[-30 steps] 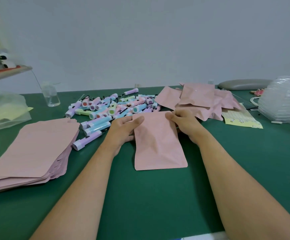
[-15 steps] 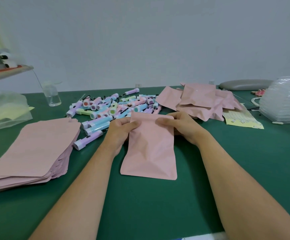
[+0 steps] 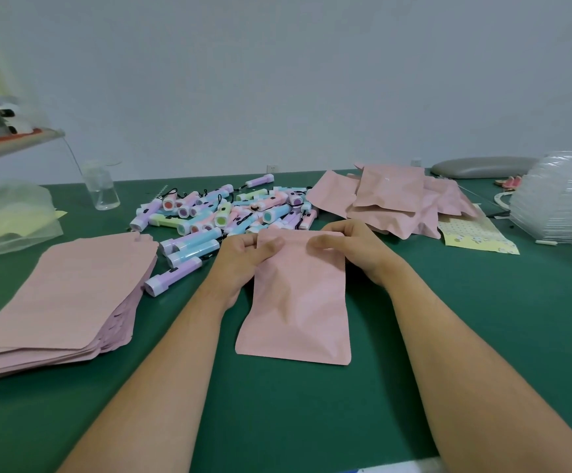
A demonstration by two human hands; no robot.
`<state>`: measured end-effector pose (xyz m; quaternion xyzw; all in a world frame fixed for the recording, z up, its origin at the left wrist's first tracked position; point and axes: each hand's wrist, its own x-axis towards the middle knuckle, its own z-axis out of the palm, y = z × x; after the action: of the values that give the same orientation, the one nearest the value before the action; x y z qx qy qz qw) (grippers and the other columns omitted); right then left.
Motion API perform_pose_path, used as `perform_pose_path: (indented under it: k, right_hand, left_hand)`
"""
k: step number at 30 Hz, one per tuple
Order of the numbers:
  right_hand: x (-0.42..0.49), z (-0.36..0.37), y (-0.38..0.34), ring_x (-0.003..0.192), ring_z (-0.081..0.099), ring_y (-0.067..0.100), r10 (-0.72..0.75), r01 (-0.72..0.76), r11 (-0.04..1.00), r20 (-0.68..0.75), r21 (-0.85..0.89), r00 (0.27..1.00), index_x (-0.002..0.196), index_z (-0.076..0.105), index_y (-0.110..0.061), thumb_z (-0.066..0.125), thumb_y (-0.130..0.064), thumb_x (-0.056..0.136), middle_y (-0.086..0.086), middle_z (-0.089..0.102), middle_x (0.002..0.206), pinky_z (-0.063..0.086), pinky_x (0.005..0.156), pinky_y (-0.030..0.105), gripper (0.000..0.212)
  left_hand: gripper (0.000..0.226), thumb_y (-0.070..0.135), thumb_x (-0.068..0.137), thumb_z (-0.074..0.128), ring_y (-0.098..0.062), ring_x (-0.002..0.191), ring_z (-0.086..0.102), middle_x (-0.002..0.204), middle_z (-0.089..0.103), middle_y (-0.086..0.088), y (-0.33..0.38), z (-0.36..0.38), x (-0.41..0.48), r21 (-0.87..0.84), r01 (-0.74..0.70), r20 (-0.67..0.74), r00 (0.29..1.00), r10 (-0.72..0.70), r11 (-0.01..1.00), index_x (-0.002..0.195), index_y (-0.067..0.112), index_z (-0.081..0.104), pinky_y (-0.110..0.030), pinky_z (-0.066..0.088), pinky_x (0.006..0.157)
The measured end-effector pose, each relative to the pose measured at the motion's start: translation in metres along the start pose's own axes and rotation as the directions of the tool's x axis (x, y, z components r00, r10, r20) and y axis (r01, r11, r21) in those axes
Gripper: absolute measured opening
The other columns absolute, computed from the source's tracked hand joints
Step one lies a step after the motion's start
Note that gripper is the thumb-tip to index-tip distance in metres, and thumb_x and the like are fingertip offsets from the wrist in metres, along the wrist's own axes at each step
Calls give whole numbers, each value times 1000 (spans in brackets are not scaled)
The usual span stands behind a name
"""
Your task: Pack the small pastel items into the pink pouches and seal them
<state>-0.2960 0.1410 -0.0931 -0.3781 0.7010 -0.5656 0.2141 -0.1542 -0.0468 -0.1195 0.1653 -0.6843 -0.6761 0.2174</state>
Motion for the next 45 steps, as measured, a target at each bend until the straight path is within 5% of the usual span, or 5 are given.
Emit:
perform_pose_path:
  k: [16, 22, 34, 39, 45]
  right_hand:
    - [4, 13, -2, 61, 62, 5, -51, 56, 985, 32, -166, 998, 75, 77, -23, 83, -29, 87, -8, 71, 69, 46, 57, 16, 15]
    - [2, 15, -5, 66, 65, 5, -87, 99, 980, 77, -174, 993, 78, 81, -26, 82, -31, 88, -9, 74, 74, 48, 61, 16, 11]
    - [-14, -3, 4, 65, 59, 14, -181, 110, 917, -154, -384, 971, 78, 78, -14, 74, -49, 89, 11, 72, 78, 51, 68, 37, 37]
    - [-25, -45, 22, 68, 60, 34, -215, -106, 857, -536, -505, 816, 75, 65, -6, 45, -53, 99, 11, 65, 69, 51, 61, 40, 56]
    - [-27, -98, 39, 72, 56, 33, -174, -519, 776, -913, -358, 369, 77, 61, -14, 25, -48, 108, 11, 61, 78, 40, 66, 35, 58]
  left_hand:
    - [41, 30, 80, 92, -11, 86, 74, 109, 75, -4, 7, 9, -6, 160, -74, 5, 997, 74, 984, 113, 25, 67, -23, 58, 67]
    - [50, 30, 80, 92, -31, 126, 60, 138, 61, -7, 4, 8, -4, 221, -90, -36, 994, 100, 971, 117, 35, 59, -52, 54, 105]
    - [35, 20, 93, 81, -18, 90, 80, 100, 82, -2, 5, 9, -3, 105, -119, 117, 987, 106, 987, 126, 29, 74, -22, 61, 71]
    - [9, 14, 99, 73, -13, 81, 79, 94, 82, 1, 1, 18, -5, 95, -169, 26, 986, 167, 981, 104, 18, 80, -18, 58, 64]
    - [13, 20, 102, 69, -19, 83, 80, 94, 82, -5, 1, 21, -12, 119, -167, 98, 983, 155, 979, 99, 13, 80, -19, 59, 67]
